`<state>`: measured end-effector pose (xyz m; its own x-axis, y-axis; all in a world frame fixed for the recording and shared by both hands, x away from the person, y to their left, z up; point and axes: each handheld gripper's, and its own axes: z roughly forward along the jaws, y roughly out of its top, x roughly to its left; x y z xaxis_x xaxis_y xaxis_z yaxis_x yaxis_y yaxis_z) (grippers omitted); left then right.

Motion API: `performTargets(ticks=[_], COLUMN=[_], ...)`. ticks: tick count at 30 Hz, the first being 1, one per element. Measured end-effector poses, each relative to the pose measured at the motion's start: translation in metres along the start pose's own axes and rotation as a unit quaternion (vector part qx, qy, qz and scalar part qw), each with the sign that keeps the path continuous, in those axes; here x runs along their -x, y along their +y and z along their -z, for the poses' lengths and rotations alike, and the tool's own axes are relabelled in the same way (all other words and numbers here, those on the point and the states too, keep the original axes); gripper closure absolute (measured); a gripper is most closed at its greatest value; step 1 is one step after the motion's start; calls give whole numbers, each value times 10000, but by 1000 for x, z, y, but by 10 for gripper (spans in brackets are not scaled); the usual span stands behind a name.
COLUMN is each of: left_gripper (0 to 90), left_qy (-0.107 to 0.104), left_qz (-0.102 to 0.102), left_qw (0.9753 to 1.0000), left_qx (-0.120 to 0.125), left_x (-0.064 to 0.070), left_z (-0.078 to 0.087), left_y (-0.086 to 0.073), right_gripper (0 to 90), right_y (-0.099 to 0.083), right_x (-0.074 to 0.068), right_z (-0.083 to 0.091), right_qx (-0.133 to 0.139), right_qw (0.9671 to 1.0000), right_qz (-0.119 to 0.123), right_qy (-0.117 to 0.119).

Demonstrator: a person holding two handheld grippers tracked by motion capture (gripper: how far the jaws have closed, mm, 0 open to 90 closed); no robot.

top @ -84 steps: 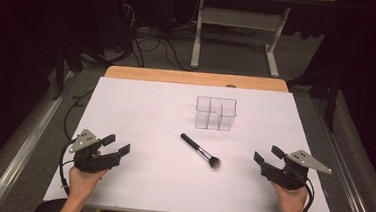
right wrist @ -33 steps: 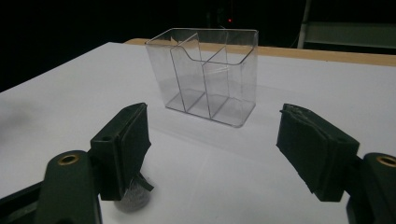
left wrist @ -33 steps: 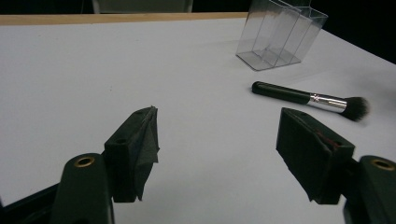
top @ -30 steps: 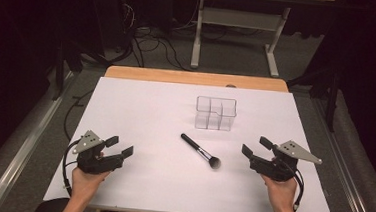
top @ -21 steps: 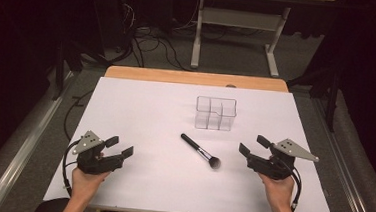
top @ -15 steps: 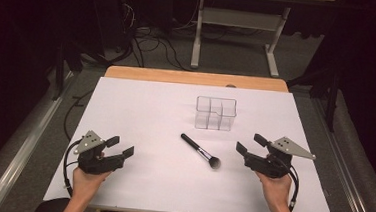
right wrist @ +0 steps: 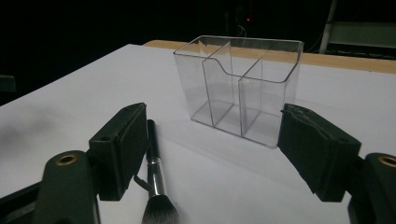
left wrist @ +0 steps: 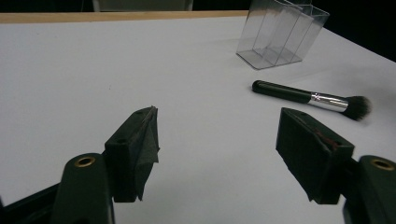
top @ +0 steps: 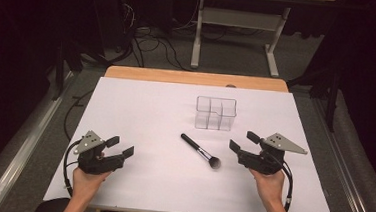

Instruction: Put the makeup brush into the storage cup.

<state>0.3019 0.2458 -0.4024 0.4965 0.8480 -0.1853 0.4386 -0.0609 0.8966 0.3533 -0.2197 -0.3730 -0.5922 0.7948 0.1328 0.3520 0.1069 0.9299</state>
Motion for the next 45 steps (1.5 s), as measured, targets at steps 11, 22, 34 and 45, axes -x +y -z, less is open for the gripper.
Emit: performTargets(ticks=[11,22,34,45], left_gripper=[298,298,299,299], left_qy=[-7,-28,-39,-61], left_qz=[33,16,1,-3], left_qw=[10000,10000,10000,10000], left_qx=[36,27,25,22], left_x=[-1,0,1,1], left_z=[2,2,1,1], left_y=[0,0,0,1], right_gripper=[263,261,262,262], right_y=[3,7,12,13], right_x=[-5,-10,-19,-24], right_z=[-10,-15,-28,-39], right_qx=[5,100,54,12], right_qw=[9999,9998,9997,9996], right_qz=[90,53,97,61], right_qy=[109,148,212,271])
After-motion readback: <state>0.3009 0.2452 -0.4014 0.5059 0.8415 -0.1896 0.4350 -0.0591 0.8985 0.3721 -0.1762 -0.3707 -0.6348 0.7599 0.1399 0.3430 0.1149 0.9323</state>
